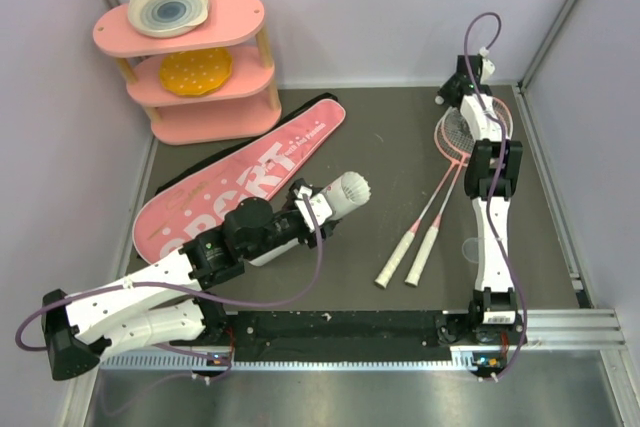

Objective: Pack up the badminton gear

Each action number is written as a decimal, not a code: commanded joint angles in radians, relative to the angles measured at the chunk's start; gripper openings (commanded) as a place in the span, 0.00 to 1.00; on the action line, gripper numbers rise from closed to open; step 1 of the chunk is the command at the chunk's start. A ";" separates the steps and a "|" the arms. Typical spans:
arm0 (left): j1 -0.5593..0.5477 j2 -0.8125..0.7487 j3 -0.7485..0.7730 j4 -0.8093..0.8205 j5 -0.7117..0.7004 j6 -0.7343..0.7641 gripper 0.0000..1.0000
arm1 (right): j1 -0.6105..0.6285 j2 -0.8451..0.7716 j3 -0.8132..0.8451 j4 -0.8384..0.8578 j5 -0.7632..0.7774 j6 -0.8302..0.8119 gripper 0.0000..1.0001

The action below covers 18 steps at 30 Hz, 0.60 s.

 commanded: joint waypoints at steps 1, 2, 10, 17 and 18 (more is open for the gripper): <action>-0.004 -0.010 0.008 0.089 -0.028 0.007 0.15 | 0.016 -0.151 -0.072 0.063 -0.084 -0.019 0.20; -0.004 -0.009 0.008 0.089 -0.030 0.008 0.15 | 0.016 -0.201 -0.161 0.075 -0.093 -0.016 0.20; -0.004 -0.044 0.004 0.089 -0.066 0.004 0.15 | 0.115 -0.750 -0.805 0.208 -0.113 -0.076 0.22; -0.004 -0.087 0.005 0.090 -0.094 -0.005 0.15 | 0.268 -1.256 -1.622 0.432 -0.136 0.131 0.22; -0.004 -0.096 0.005 0.092 -0.099 -0.007 0.15 | 0.298 -1.346 -1.680 0.481 -0.127 0.177 0.22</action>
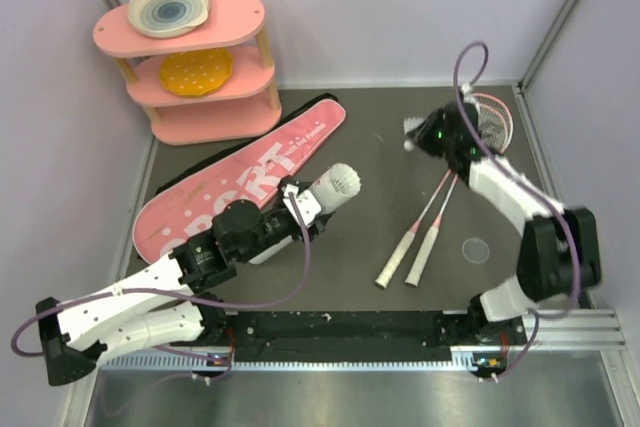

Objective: Pack up the badminton gear

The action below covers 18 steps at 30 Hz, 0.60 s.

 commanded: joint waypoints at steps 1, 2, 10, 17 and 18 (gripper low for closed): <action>-0.004 -0.048 0.007 0.089 -0.034 -0.006 0.15 | 0.129 -0.231 -0.342 0.152 0.043 0.172 0.23; -0.004 -0.051 0.009 0.090 -0.039 -0.011 0.15 | 0.169 -0.265 -0.419 0.142 0.076 0.192 0.23; -0.004 -0.011 0.186 -0.012 -0.105 -0.121 0.17 | 0.542 -0.517 -0.626 0.054 0.401 0.408 0.27; -0.004 0.072 0.280 -0.040 -0.082 -0.089 0.18 | 0.612 -0.451 -0.666 0.079 0.415 0.466 0.32; -0.004 0.078 0.277 -0.034 -0.091 -0.074 0.18 | 0.620 -0.441 -0.669 0.089 0.414 0.480 0.33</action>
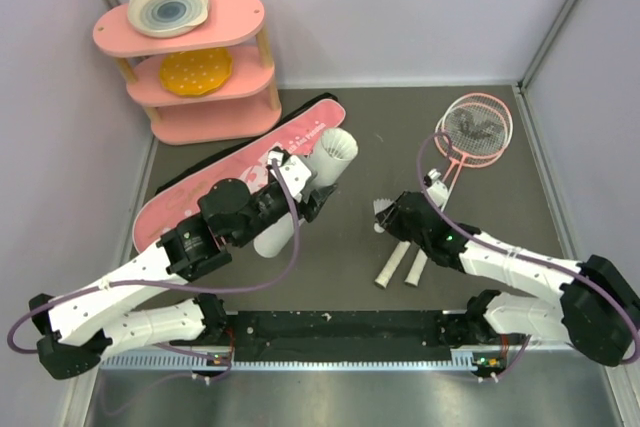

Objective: Pack up the badminton gear

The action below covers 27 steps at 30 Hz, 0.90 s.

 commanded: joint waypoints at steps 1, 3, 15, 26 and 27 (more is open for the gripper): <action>-0.004 0.014 0.024 0.053 -0.039 0.059 0.17 | 0.051 0.057 -0.025 0.054 0.052 0.068 0.33; -0.004 0.002 0.009 0.070 -0.056 0.087 0.17 | 0.075 0.092 -0.027 0.089 0.048 0.079 0.34; -0.006 -0.115 -0.191 0.187 -0.087 0.144 0.17 | 0.135 0.195 0.059 0.191 -0.061 -0.233 0.68; -0.015 -0.214 -0.234 0.243 -0.133 0.167 0.17 | -0.084 0.199 0.341 -0.099 -0.438 -0.749 0.81; -0.016 -0.225 -0.245 0.252 -0.154 0.170 0.17 | -0.101 0.264 0.375 -0.137 -0.545 -0.807 0.80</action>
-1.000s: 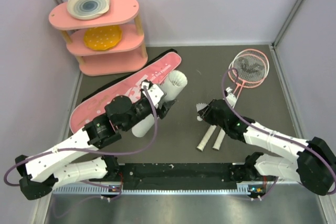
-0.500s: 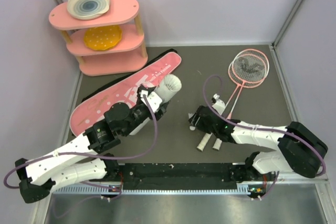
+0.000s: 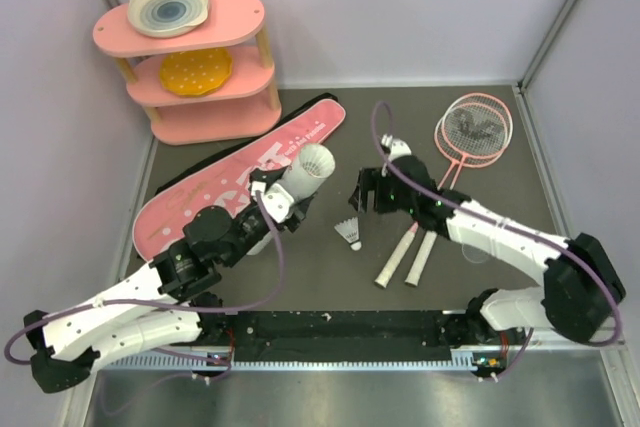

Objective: Pack up the badminton gear

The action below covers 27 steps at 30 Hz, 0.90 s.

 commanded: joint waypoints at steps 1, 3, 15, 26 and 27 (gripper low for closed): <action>-0.010 -0.071 -0.023 0.143 -0.089 0.036 0.18 | -0.097 0.139 0.208 -0.130 -0.333 -0.272 0.80; -0.013 -0.102 -0.037 0.159 -0.111 0.035 0.18 | -0.097 0.229 0.279 -0.220 -0.278 -0.182 0.78; -0.026 -0.102 -0.058 0.192 -0.138 0.064 0.19 | -0.037 0.417 0.439 -0.368 -0.101 0.146 0.75; -0.034 -0.093 -0.049 0.174 -0.108 0.053 0.19 | -0.017 0.391 0.413 -0.391 -0.137 -0.226 0.72; -0.033 -0.091 -0.054 0.175 -0.109 0.056 0.19 | -0.017 0.380 0.394 -0.391 -0.159 -0.223 0.70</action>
